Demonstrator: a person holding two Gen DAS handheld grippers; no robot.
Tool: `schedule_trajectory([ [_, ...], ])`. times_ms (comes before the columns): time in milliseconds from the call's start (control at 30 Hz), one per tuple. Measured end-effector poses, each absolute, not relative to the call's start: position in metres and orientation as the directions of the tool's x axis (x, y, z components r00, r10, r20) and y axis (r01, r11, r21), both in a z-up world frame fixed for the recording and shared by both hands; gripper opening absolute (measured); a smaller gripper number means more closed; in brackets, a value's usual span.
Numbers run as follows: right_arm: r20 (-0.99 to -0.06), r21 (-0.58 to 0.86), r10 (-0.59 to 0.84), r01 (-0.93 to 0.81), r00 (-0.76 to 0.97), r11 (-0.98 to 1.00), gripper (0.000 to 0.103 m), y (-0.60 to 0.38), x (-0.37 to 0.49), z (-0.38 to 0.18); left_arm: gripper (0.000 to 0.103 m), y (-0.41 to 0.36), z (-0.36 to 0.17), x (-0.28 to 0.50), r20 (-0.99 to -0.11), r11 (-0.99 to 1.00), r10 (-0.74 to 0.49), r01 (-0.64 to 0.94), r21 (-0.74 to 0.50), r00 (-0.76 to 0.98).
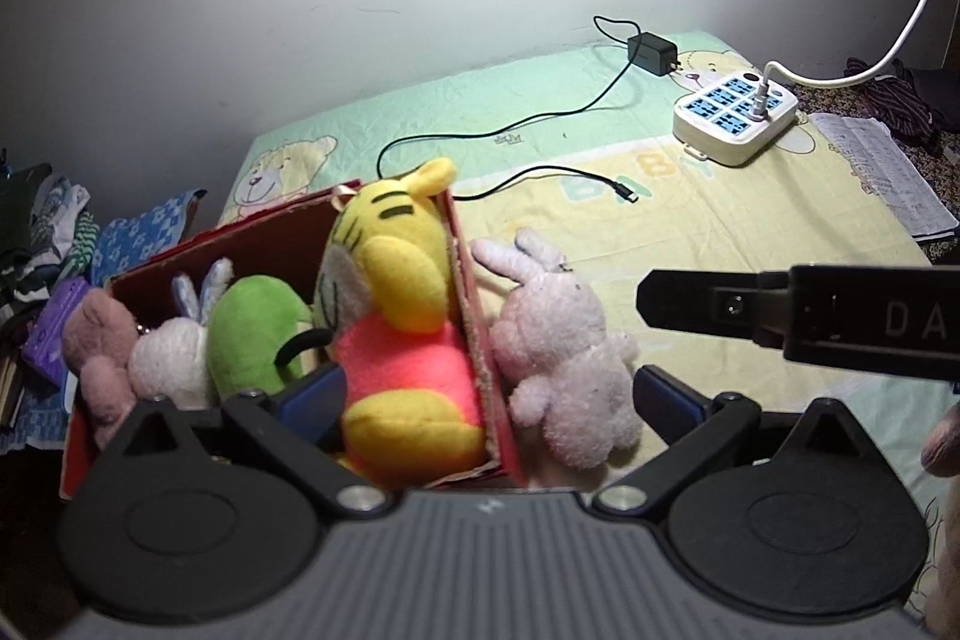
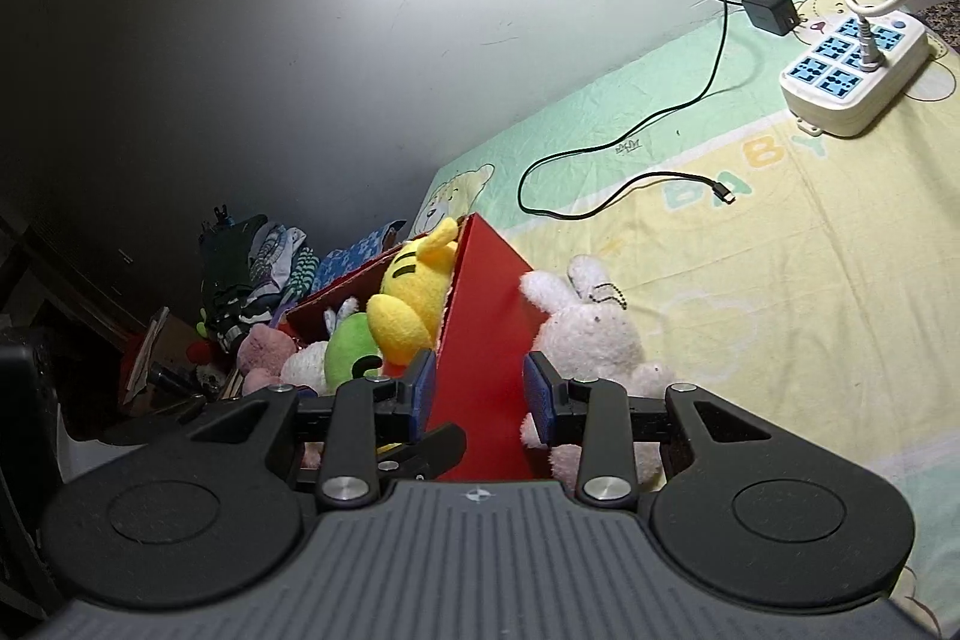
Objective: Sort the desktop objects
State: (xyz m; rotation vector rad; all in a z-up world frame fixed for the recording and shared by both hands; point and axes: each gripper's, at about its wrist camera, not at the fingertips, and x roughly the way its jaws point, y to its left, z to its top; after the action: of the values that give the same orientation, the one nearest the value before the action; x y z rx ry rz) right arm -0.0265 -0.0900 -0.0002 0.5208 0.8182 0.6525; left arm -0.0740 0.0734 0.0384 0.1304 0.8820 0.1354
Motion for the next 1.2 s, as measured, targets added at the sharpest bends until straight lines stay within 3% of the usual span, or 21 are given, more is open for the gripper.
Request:
schedule_trajectory([
  [733, -0.561, 0.706, 0.704, -0.193, 0.434, 0.682, 0.036, -0.159, 0.026, -0.064, 0.102, 0.007, -0.020, -0.039, -0.775, 0.983, 0.068, 0.091, 0.159, 0.629],
  [1033, -0.547, 0.739, 0.769, -0.241, 0.331, 0.629, 0.036, -0.143, 0.057, -0.080, 0.102, 0.004, -0.042, -0.035, -0.742, 0.968, 0.144, 0.062, 0.243, 0.654],
  [1200, -0.548, 0.739, 0.802, -0.312, 0.239, 0.597, 0.036, -0.119, 0.074, -0.085, 0.102, 0.000, -0.050, -0.033, -0.786, 0.980, 0.093, 0.086, 0.182, 0.611],
])
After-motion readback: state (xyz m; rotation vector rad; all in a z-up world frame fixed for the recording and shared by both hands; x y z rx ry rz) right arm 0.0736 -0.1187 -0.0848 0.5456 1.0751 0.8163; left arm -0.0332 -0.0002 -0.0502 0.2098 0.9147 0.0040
